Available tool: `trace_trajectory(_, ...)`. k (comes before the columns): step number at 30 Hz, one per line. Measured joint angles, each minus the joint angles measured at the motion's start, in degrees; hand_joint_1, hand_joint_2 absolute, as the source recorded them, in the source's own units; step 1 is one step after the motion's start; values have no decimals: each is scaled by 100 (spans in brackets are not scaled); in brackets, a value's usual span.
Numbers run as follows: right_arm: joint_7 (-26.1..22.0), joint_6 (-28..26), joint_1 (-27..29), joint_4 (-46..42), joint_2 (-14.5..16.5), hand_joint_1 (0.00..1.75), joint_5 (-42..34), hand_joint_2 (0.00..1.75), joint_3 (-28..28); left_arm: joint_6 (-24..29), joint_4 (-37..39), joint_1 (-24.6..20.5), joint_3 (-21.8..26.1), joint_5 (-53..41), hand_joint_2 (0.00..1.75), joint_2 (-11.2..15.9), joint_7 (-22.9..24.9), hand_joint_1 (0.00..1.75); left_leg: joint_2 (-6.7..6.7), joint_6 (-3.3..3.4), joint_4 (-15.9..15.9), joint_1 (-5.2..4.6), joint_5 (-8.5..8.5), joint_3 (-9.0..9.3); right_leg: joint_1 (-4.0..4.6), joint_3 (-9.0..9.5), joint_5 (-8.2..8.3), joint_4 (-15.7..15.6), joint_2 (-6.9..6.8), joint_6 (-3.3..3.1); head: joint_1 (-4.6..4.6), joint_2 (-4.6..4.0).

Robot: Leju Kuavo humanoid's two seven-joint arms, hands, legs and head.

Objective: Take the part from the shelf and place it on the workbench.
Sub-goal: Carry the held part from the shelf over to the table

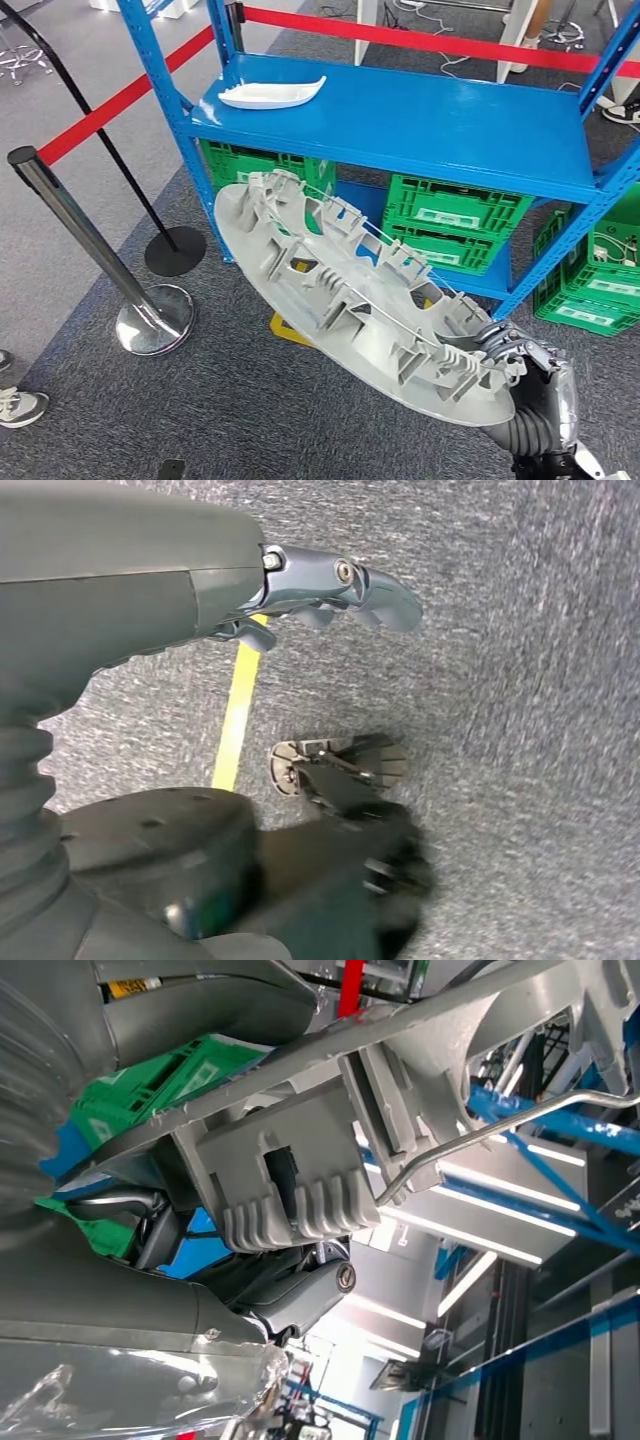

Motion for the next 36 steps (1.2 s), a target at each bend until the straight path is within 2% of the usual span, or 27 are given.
trace_trajectory(1,0,-5,3,0,0,175,-3,175,-2,-2,-1,-10,0,2,175,-1,-8,0,67,20,-201,-16,40,101,18,6,-14,6,-48,24,2,0)
trace_trajectory(2,1,-9,6,-1,0,175,-6,175,-3,-4,-1,-15,0,6,175,0,-20,0,72,38,-281,-29,36,128,33,12,-25,6,-98,51,5,0)
trace_trajectory(4,4,-13,5,-1,0,175,-9,175,-3,39,-1,-3,1,9,175,-2,-80,0,-46,95,-304,-21,48,114,23,25,-45,-8,-162,108,8,0)
trace_trajectory(6,12,-19,31,-15,0,175,-5,175,-10,172,-1,-4,3,-3,175,-16,-185,0,-166,157,-326,10,69,120,2,-57,-210,207,40,172,28,0)
trace_trajectory(8,21,-30,91,-45,0,175,5,175,-20,273,-1,-31,4,-34,175,-49,-250,0,-288,196,-331,28,74,120,-10,-365,-569,890,331,209,58,0)
trace_trajectory(9,32,-41,123,-62,0,175,26,175,-23,278,-1,-41,4,-69,175,-67,-256,0,-351,205,-330,27,74,120,-12,-560,-729,1289,393,217,64,0)
trace_trajectory(10,52,-61,151,-81,0,175,68,175,-23,266,-1,-43,3,-117,175,-81,-252,0,-414,209,-329,27,72,123,-13,-713,-799,1572,419,223,65,0)
trace_trajectory(11,80,-94,182,-102,0,175,126,175,-23,249,-1,-40,-2,-171,175,-93,-246,0,-483,209,-327,28,72,129,-17,-772,-746,1641,430,226,66,0)
trace_trajectory(12,108,-136,220,-126,-1,175,187,175,-23,231,-1,-35,-8,-215,175,-103,-239,0,-558,206,-325,32,71,138,-26,-718,-586,1474,444,227,64,0)
trace_trajectory(13,131,-179,263,-157,-4,175,234,175,-23,219,-1,-31,-13,-243,175,-113,-231,0,-633,198,-320,40,68,147,-42,-569,-355,1115,492,231,66,0)
trace_trajectory(14,144,-217,302,-185,-9,175,258,175,-22,207,-1,-28,-17,-255,175,-119,-227,0,-702,181,-314,47,64,152,-71,-383,-168,706,622,240,66,0)
trace_trajectory(16,155,-266,368,-246,-16,175,255,175,-21,179,-1,-31,-19,-261,175,-122,-225,0,-827,122,-285,46,66,123,-113,-113,5,150,866,237,61,0)
trace_trajectory(17,157,-282,390,-272,-20,175,245,175,-22,165,-1,-29,-19,-263,175,-120,-225,0,-883,85,-282,48,80,98,-116,-71,-6,75,928,220,57,0)
trace_trajectory(19,167,-313,421,-314,-25,175,235,175,-30,151,-1,-13,-20,-267,175,-116,-225,0,-961,14,-287,67,106,59,-97,-65,6,67,831,150,55,0)
trace_trajectory(20,170,-323,430,-330,-28,175,235,175,-34,148,-1,-4,-20,-267,175,-116,-225,0,-894,-16,-254,65,80,36,-94,-59,12,63,770,111,46,0)
trace_trajectory(21,173,-330,442,-350,-28,175,234,175,-38,148,-1,-5,-20,-267,175,-117,-225,0,-764,-44,-122,59,-8,-32,-94,-52,16,53,700,70,30,0)
trace_trajectory(23,175,-328,469,-386,-28,175,226,175,-38,141,-1,-24,-21,-271,175,-120,-226,0,-443,-82,495,42,-345,-334,-83,-46,12,43,542,9,-1,0)
trace_trajectory(25,194,-313,491,-403,-28,175,225,175,-38,124,-1,-33,-23,-286,175,-121,-240,0,-334,-98,1242,46,-646,-700,-64,-45,0,43,377,-19,-6,0)
trace_trajectory(26,212,-309,516,-418,-30,175,257,175,-38,116,-1,-24,-23,-297,175,-119,-250,0,-323,-97,1405,46,-662,-777,-57,-41,-7,44,298,-26,-8,0)
trace_trajectory(27,239,-319,560,-450,-37,175,313,175,-36,117,-1,-10,-24,-314,175,-115,-249,0,-316,-89,1328,46,-563,-732,-52,-31,-15,44,225,-28,-8,0)
trace_trajectory(28,272,-345,620,-495,-50,175,371,175,-34,129,-1,4,-24,-335,175,-108,-225,0,-287,-73,1038,43,-385,-573,-47,-15,-25,44,153,-24,-7,0)
trace_trajectory(29,315,-380,687,-551,-69,175,411,175,-32,148,-1,14,-24,-357,175,-99,-171,0,-202,-48,636,34,-193,-348,-42,4,-39,44,88,-13,-8,0)
trace_trajectory(31,394,-460,821,-656,-110,175,428,175,-31,189,-1,19,-24,-403,175,-87,-25,0,-2,0,-39,-4,15,12,-4,29,-81,60,-25,32,-7,0)
trace_trajectory(32,415,-500,878,-703,-128,175,429,175,-31,196,-1,26,-24,-417,175,-86,36,0,51,23,-185,-21,29,79,14,38,-96,61,-75,56,-2,0)
trace_trajectory(34,415,-566,952,-786,-166,175,431,175,-30,175,-1,59,-24,-450,175,-93,105,0,-21,70,-230,-34,20,73,23,65,-110,40,-170,102,8,0)
trace_trajectory(35,407,-585,963,-824,-190,175,423,175,-29,162,-1,82,-25,-476,175,-101,132,0,-72,99,-243,-28,27,73,13,68,-132,46,-151,133,10,0)
trace_trajectory(36,395,-593,963,-862,-216,175,409,175,-29,152,-1,95,-28,-504,175,-110,156,0,-122,130,-255,-17,35,78,1,38,-197,120,-56,162,17,0)
